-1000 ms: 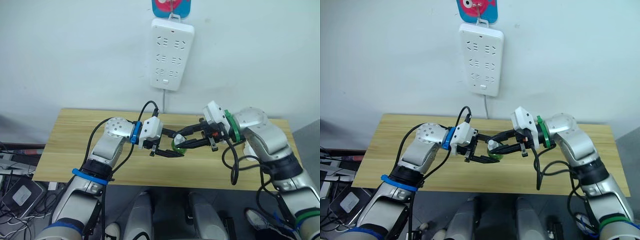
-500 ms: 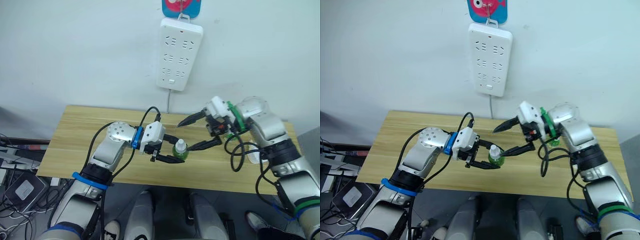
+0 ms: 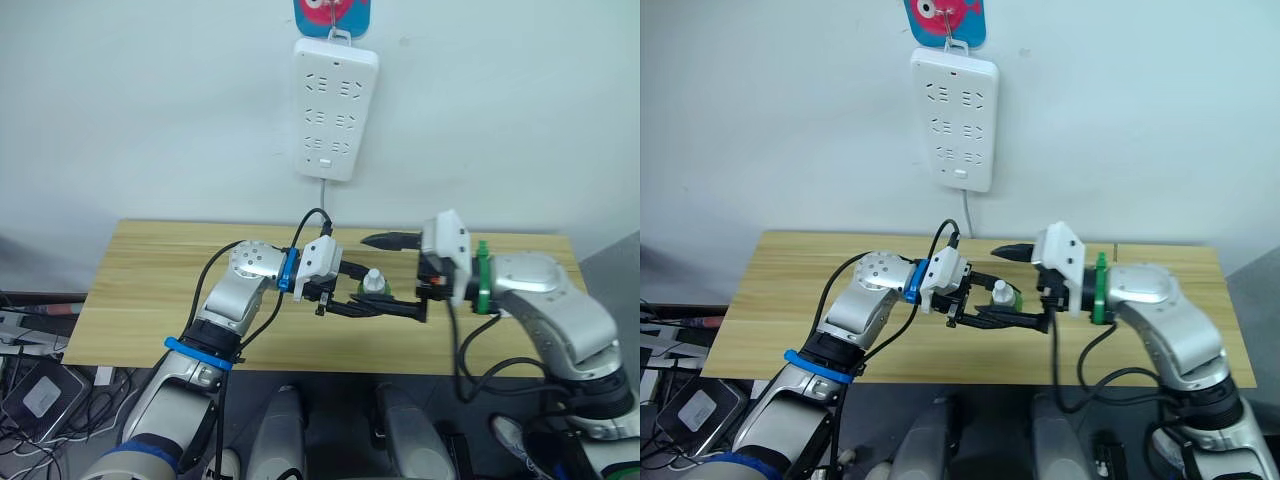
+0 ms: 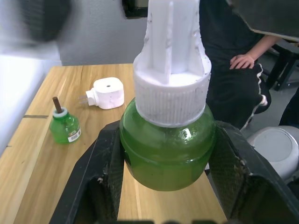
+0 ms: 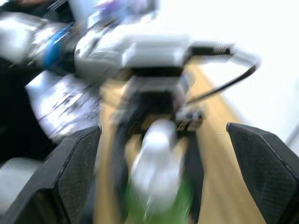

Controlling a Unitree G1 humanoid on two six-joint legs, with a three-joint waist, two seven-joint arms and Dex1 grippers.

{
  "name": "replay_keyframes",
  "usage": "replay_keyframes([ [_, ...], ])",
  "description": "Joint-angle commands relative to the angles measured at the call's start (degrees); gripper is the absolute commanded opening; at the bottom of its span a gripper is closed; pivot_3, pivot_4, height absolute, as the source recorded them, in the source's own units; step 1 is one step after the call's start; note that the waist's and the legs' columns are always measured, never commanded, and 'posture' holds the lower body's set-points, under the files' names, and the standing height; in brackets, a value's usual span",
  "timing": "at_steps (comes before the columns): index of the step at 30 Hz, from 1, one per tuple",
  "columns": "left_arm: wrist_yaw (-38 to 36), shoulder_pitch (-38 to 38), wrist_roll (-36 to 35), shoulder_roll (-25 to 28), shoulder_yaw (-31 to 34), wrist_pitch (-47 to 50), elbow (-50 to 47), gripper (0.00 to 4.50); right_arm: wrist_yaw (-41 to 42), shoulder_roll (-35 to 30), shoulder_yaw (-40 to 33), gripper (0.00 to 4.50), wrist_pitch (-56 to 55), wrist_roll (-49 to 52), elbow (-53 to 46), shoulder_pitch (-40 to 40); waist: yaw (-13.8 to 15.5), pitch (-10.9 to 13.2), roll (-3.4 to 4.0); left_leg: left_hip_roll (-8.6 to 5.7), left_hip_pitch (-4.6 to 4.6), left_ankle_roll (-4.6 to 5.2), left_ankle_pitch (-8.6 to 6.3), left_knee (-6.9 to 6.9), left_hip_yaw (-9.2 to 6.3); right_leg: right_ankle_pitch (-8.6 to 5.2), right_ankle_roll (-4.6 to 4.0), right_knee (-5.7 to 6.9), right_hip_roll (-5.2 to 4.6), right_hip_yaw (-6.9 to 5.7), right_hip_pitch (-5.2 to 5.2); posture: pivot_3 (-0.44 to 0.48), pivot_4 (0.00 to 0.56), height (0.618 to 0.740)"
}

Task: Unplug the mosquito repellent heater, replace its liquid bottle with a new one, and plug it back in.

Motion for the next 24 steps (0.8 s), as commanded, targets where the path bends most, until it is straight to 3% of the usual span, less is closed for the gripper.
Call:
replay_keyframes([
  [1, 0.1, -0.6, -0.3, 0.1, 0.7, -0.7, -1.3, 2.23, -6.2, 2.2, 1.3, 4.49, -0.7, -4.1, -0.5, -1.3, 0.0, 0.0, 0.01, -0.01, 0.00, 0.00, 0.01, 0.00, 0.01, 0.00, 0.00, 0.02, 0.03, 0.01, 0.00, 0.055, 0.254, 0.740],
  [6, 0.3, -0.1, -0.4, 0.0, 0.4, -0.6, -2.0, 2.23, -7.4, 1.2, -0.5, 4.49, -0.1, -4.4, -1.1, 0.3, 0.1, 0.0, 0.02, -0.08, -0.01, 0.00, 0.01, -0.03, -0.02, 0.00, 0.00, 0.03, 0.03, -0.02, -0.01, 0.055, 0.244, 0.740],
  [17, 0.0, 0.6, -0.7, 0.8, 0.6, -1.0, -2.3, 2.23, -1.5, -9.8, -12.2, 4.49, 3.7, 6.6, -9.4, 9.1, 0.1, -0.3, -0.03, -0.09, -0.02, 0.03, 0.00, -0.07, -0.03, 0.00, 0.00, 0.02, 0.01, -0.04, 0.00, 0.047, 0.232, 0.740],
  [24, -0.4, 0.7, -0.6, 1.0, 0.6, -1.0, -2.5, 2.23, -3.0, -8.1, -12.1, 4.49, 8.1, 14.6, -10.7, 8.4, 0.0, -1.0, -0.01, -0.02, 0.01, 0.05, 0.00, -0.08, 0.02, 0.00, -0.01, 0.03, 0.12, -0.01, 0.00, 0.049, 0.225, 0.740],
])
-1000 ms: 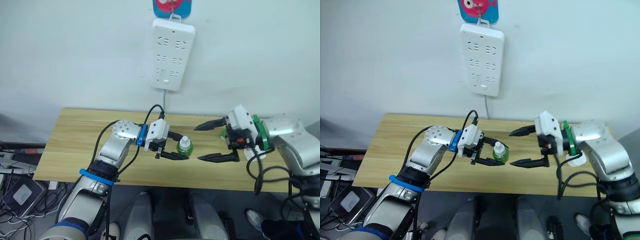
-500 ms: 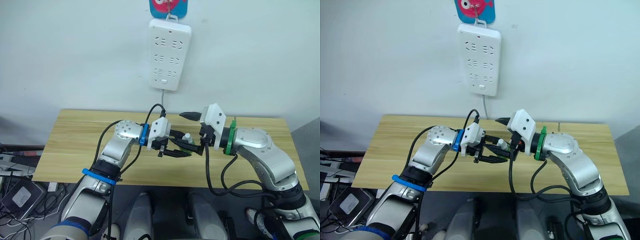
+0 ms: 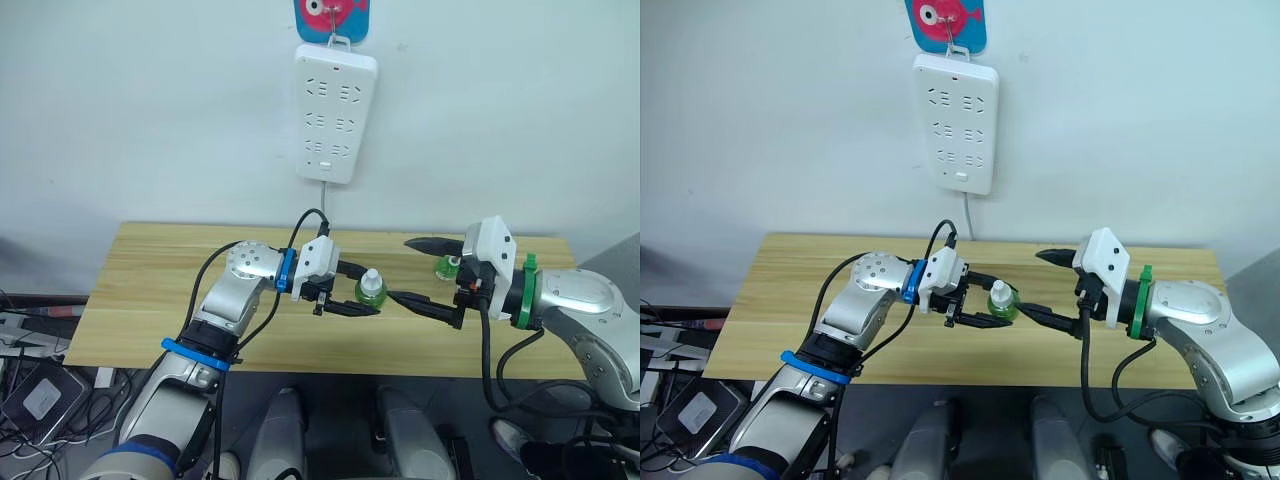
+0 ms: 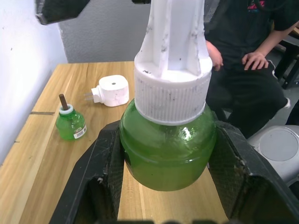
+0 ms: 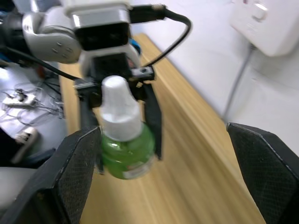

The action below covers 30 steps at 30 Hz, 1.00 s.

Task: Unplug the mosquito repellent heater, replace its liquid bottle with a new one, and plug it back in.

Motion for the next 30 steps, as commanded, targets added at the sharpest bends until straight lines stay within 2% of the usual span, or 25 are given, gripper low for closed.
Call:
replay_keyframes([
  [1, -0.5, 0.1, -0.7, 0.1, 0.5, -0.8, -2.2, 2.23, -2.6, 2.3, -0.2, 4.49, 2.7, 5.0, -3.3, -1.6, 0.0, -0.1, 0.01, -0.01, 0.00, 0.00, 0.00, 0.00, 0.00, 0.00, 0.00, 0.00, 0.00, 0.01, 0.00, 0.051, 0.226, 0.740],
  [11, -0.2, -0.4, -0.6, -0.4, 0.4, -0.6, -2.1, 2.23, -9.9, 9.7, 13.9, 4.49, -2.4, -7.1, 0.2, -7.0, 0.1, -0.7, -0.06, -0.04, 0.00, 0.00, 0.00, 0.00, -0.02, 0.00, 0.00, 0.00, 0.00, 0.01, 0.00, 0.052, 0.233, 0.740],
  [14, -0.2, -0.5, -0.6, -0.4, 0.4, -0.7, -2.0, 2.23, -12.0, 10.9, 14.8, 4.49, -2.8, -9.8, 2.1, -7.3, 0.1, -0.7, -0.07, -0.04, 0.00, -0.01, 0.00, 0.00, -0.04, 0.00, 0.00, 0.01, 0.00, 0.01, 0.00, 0.054, 0.233, 0.740],
  [21, -0.3, -0.3, -0.6, -0.2, 0.4, -0.8, -2.0, 2.23, -9.9, 6.0, 7.9, 4.49, -1.2, -7.0, -0.4, -3.0, 0.2, -0.7, -0.08, -0.06, -0.01, 0.00, 0.00, -0.02, -0.06, 0.00, 0.00, 0.00, -0.02, 0.00, 0.00, 0.054, 0.234, 0.740],
  [26, -0.5, -0.6, -0.4, -0.3, 0.3, -1.3, -1.2, 2.23, -6.9, 2.0, 0.9, 4.49, 3.3, 1.6, -4.7, 0.4, 0.1, -0.7, -0.09, -0.05, -0.01, 0.20, -0.11, -0.01, -0.05, 0.00, 0.00, 0.01, -0.01, 0.01, 0.00, 0.036, 0.239, 0.740],
  [30, -0.7, -1.0, -0.4, -0.4, 0.3, -1.6, -0.6, 2.23, -5.9, 0.8, -1.1, 4.49, 7.0, 8.9, -7.4, 0.3, 0.0, -0.7, -0.09, 0.00, 0.00, 0.21, -0.12, -0.01, -0.01, 0.00, 0.00, 0.01, 0.01, 0.02, 0.00, 0.033, 0.238, 0.740],
])
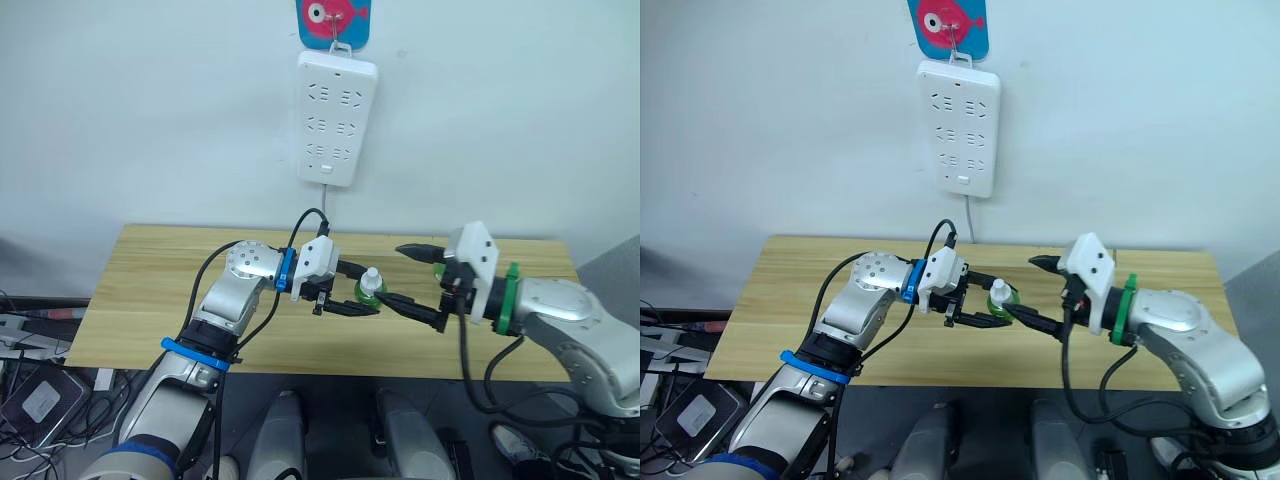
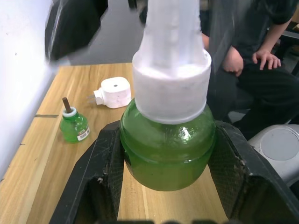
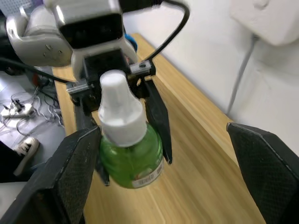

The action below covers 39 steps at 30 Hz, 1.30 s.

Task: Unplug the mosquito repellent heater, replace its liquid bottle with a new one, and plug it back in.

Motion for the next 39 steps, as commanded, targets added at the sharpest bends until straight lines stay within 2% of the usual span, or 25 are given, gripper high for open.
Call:
replay_keyframes([
  [1, -0.6, -0.8, -0.4, -0.4, 0.2, -0.9, -0.9, 2.23, 0.7, -0.6, -1.7, 4.49, 2.8, 6.9, -4.4, -0.9, 0.0, 0.0, 0.00, 0.01, 0.01, 0.00, 0.00, 0.00, 0.00, 0.00, 0.00, 0.01, 0.02, 0.00, 0.00, 0.033, 0.238, 0.740],
  [3, -0.6, -0.8, -0.3, -0.5, 0.1, -0.9, -0.9, 2.23, -1.1, 0.9, -1.7, 4.49, 4.0, 9.2, -4.1, -1.9, 0.0, 0.0, 0.00, 0.01, 0.00, 0.00, 0.00, 0.01, -0.01, 0.00, 0.00, 0.01, 0.04, 0.00, 0.00, 0.033, 0.238, 0.740],
  [4, -0.6, -0.9, -0.3, -0.5, 0.1, -0.9, -0.8, 2.23, -2.2, 1.7, -1.4, 4.32, 4.4, 9.8, -3.9, -2.7, 0.0, 0.0, 0.00, 0.01, 0.00, 0.00, 0.00, 0.01, 0.01, 0.00, 0.00, 0.00, 0.03, 0.01, 0.00, 0.031, 0.241, 0.740],
  [6, -0.7, -1.1, -0.2, -0.5, 0.1, -0.9, -0.6, 2.23, -3.9, 3.2, -0.3, 3.87, 4.8, 9.8, -3.4, -4.1, 0.0, 0.0, 0.00, 0.00, 0.00, 0.00, 0.00, 0.03, 0.01, 0.00, 0.00, 0.01, 0.03, 0.03, 0.00, 0.035, 0.243, 0.740],
  [8, -0.6, -1.2, -0.2, -0.6, 0.1, -0.9, -0.6, 2.23, -5.6, 4.6, 1.0, 3.22, 5.0, 9.2, -3.0, -5.3, 0.0, 0.0, 0.00, 0.00, 0.00, 0.00, 0.00, 0.02, 0.00, 0.00, 0.00, 0.00, 0.03, 0.03, 0.00, 0.038, 0.245, 0.740],
  [17, -0.6, -1.1, -0.2, -0.5, 0.1, -0.5, -1.0, 2.23, -7.3, 5.7, 4.9, 3.22, 3.3, 4.9, -1.1, -5.7, 0.1, 0.0, 0.00, -0.02, -0.01, 0.00, 0.00, 0.01, -0.02, 0.00, 0.00, 0.00, 0.03, 0.01, 0.00, 0.041, 0.245, 0.740],
  [21, -0.5, -1.3, -0.1, -0.8, 0.0, -0.4, -0.9, 2.23, -6.5, 5.4, 5.5, 1.93, 2.5, 4.1, -0.6, -5.6, 0.1, 0.0, 0.00, -0.02, -0.01, 0.00, 0.00, 0.01, -0.02, 0.00, 0.00, 0.00, 0.03, 0.01, 0.00, 0.040, 0.247, 0.740],
  [25, -0.5, -1.4, 0.0, -0.9, -0.1, -0.4, -0.8, 2.23, -4.9, 5.3, 5.8, 0.42, 1.2, 3.9, -0.8, -5.3, 0.1, 0.0, -0.01, -0.02, -0.01, 0.01, 0.00, 0.01, -0.02, 0.00, 0.00, 0.00, 0.03, 0.01, 0.00, 0.040, 0.247, 0.740],
  [26, -0.5, -1.4, 0.1, -0.9, -0.1, -0.4, -0.7, 2.23, -4.7, 5.7, 5.0, 0.29, 1.2, 5.3, -1.2, -5.3, 0.1, 0.0, 0.00, -0.02, -0.01, 0.01, 0.00, 0.01, -0.02, 0.00, 0.00, 0.00, 0.03, 0.00, 0.00, 0.040, 0.247, 0.740],
  [30, -0.5, -1.4, 0.2, -0.6, 0.0, -0.4, -0.4, 2.23, -6.6, 7.6, 0.7, 0.29, 2.0, 10.5, -2.5, -8.6, 0.0, 0.0, -0.01, -0.01, -0.01, 0.01, 0.00, 0.01, -0.01, 0.00, 0.00, -0.01, 0.03, 0.02, 0.00, 0.036, 0.254, 0.740],
  [34, -0.3, -0.1, 0.4, 1.4, 0.9, 0.0, -0.4, 2.23, -19.2, 11.7, -6.8, 0.29, 5.7, 17.7, 0.5, -20.6, -0.4, 0.0, 0.00, 0.06, 0.00, 0.01, 0.01, 0.02, 0.04, -0.01, -0.01, 0.02, 0.04, 0.07, -0.04, 0.032, 0.257, 0.740],
  [36, -0.1, 1.0, 0.3, 2.4, 1.4, 0.2, -0.7, 2.23, -23.1, 12.1, -8.3, 0.29, 6.1, 16.8, 1.5, -22.8, -0.1, 0.0, 0.00, 0.08, 0.01, 0.01, 0.02, 0.01, -0.03, -0.01, -0.02, 0.04, 0.04, 0.00, -0.03, 0.029, 0.260, 0.740],
  [39, 0.8, 2.7, -0.1, 3.6, 1.7, 1.2, -1.9, 2.23, -25.4, 11.1, -6.9, 0.29, 3.5, 10.0, 2.5, -19.4, 0.0, 0.0, -0.01, 0.04, 0.00, 0.02, 0.00, -0.07, -0.10, -0.01, -0.02, 0.04, 0.04, -0.04, -0.02, 0.031, 0.264, 0.740],
])
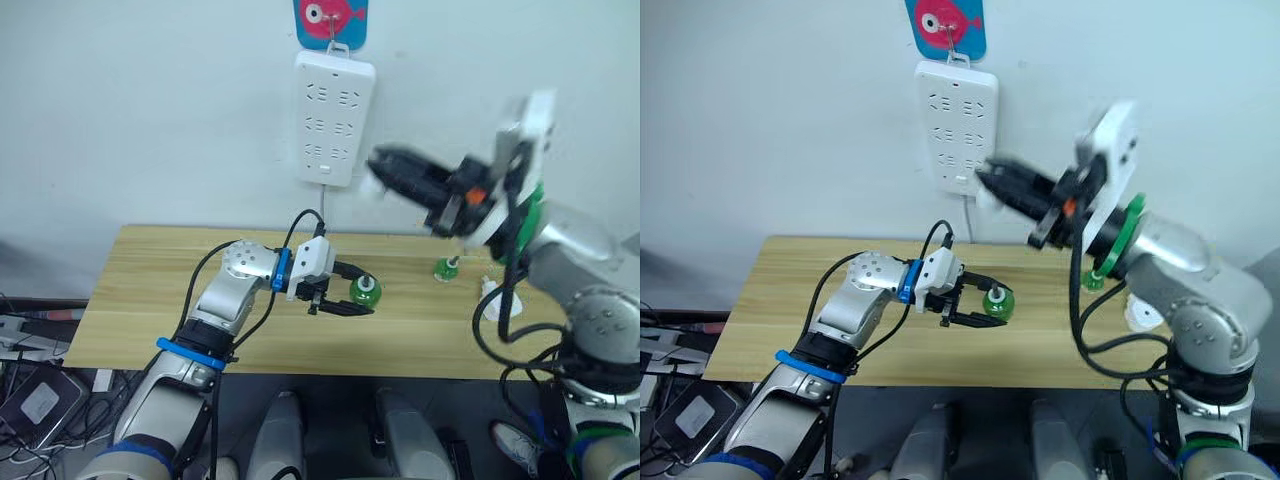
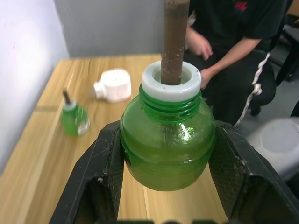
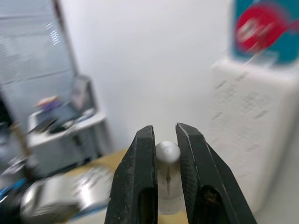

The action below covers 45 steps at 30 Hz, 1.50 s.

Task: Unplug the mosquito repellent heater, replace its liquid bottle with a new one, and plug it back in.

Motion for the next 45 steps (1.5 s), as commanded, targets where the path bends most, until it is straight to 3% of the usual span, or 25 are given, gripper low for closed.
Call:
replay_keyframes([
  [1, 1.2, 1.6, -1.0, 0.8, 1.6, 1.2, -3.1, 2.23, -1.3, -2.1, 3.6, 0.29, -5.3, -10.0, 1.3, 7.1, 0.3, 0.0, 0.00, -0.03, -0.01, 0.01, -0.01, -0.03, 0.00, 0.00, 0.00, 0.00, 0.00, -0.01, -0.01, 0.034, 0.271, 0.740],
  [4, 3.2, 2.5, -1.3, 1.1, 2.8, 2.6, -4.2, 2.23, -1.4, -1.7, 9.5, 0.29, -15.1, -21.9, 6.8, 15.8, 0.5, 0.0, -0.02, -0.18, -0.09, 0.14, -0.08, -0.03, -0.05, 0.00, 0.00, -0.07, -0.06, 0.02, -0.01, 0.046, 0.283, 0.740],
  [8, 5.9, 3.7, -1.4, 1.9, 4.4, 4.5, -6.2, 2.23, -1.1, 2.1, 13.5, 0.29, -28.6, -32.0, 18.2, 21.3, 0.1, 0.1, -0.01, -0.18, -0.10, 0.17, -0.10, 0.01, 0.07, -0.01, 0.01, -0.09, -0.10, 0.12, -0.03, 0.069, 0.313, 0.740],
  [20, 11.0, 8.7, -3.1, 5.5, 8.1, 10.7, -15.9, 2.23, -1.5, 13.4, 12.4, 0.29, -53.9, -42.8, 48.5, 19.8, 0.2, 1.8, 0.26, 0.18, 0.12, 0.17, -0.09, 0.00, 0.19, -0.18, -0.29, 0.10, 0.37, 0.33, -0.01, 0.118, 0.410, 0.740],
  [30, 11.8, 7.7, -3.6, 6.5, 9.1, 11.2, -16.6, 2.23, -7.5, 14.3, 9.2, 0.29, -65.0, -48.6, 65.0, 14.5, 0.4, 3.8, 0.37, 0.18, 0.10, 0.16, -0.10, -0.05, 0.20, -0.18, -0.29, 0.07, 0.34, 0.37, -0.03, 0.116, 0.428, 0.740],
  [40, 11.3, 6.9, -3.9, 6.4, 8.4, 11.5, -16.4, 2.23, -7.9, 15.5, 7.5, 0.29, -66.4, -48.0, 68.6, 14.1, 0.4, 4.3, 0.38, 0.19, 0.10, 0.14, -0.09, -0.07, 0.22, -0.18, -0.29, 0.04, 0.34, 0.40, -0.03, 0.109, 0.425, 0.740],
  [45, 10.8, 6.6, -3.8, 6.3, 8.2, 11.4, -15.9, 2.23, -6.5, 15.7, 7.8, 1.92, -68.6, -48.4, 66.9, 14.8, 0.4, 4.4, 0.41, 0.18, 0.10, 0.14, -0.09, -0.09, 0.23, -0.19, -0.28, 0.01, 0.34, 0.43, -0.04, 0.107, 0.420, 0.740],
])
